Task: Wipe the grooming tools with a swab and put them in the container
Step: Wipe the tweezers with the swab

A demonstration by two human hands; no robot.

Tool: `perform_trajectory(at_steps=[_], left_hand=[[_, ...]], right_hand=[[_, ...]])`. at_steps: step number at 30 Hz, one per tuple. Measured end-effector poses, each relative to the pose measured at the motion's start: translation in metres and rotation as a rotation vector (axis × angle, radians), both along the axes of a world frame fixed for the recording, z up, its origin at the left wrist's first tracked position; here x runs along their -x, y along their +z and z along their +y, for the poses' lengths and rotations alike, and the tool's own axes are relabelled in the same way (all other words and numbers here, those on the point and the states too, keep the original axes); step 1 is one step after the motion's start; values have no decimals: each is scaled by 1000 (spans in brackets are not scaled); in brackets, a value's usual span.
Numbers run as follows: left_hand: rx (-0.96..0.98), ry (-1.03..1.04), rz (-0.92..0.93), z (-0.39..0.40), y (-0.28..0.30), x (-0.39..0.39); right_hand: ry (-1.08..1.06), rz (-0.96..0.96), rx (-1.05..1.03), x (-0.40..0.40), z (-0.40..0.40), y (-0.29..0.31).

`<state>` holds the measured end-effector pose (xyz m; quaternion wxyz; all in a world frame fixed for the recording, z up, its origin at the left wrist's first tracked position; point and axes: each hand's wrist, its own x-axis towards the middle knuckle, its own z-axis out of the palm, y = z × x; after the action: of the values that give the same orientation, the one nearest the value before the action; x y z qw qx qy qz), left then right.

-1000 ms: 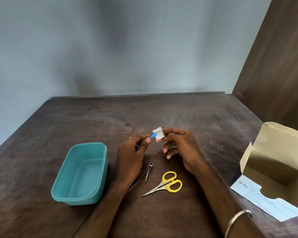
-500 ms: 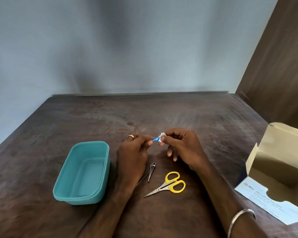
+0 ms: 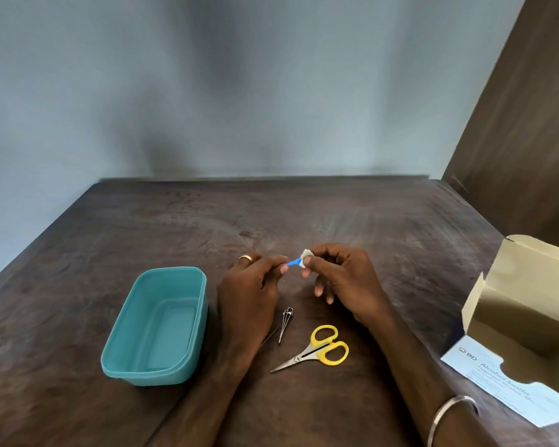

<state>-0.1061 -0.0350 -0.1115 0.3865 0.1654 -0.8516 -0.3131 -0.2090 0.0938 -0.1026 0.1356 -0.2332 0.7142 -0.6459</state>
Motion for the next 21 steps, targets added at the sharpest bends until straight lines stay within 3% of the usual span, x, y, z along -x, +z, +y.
perform_trajectory(at_steps=[7,16,21], left_hand=[[-63,-164,-51,3,-2,1],[22,-9,14,-3,-2,1],[6,-29,-15,-1,-2,1]], right_hand=[[-78,-44,99,-1,-2,0],[-36,21,-4,0,-2,-2],[-57,3,5,-1,-1,0]])
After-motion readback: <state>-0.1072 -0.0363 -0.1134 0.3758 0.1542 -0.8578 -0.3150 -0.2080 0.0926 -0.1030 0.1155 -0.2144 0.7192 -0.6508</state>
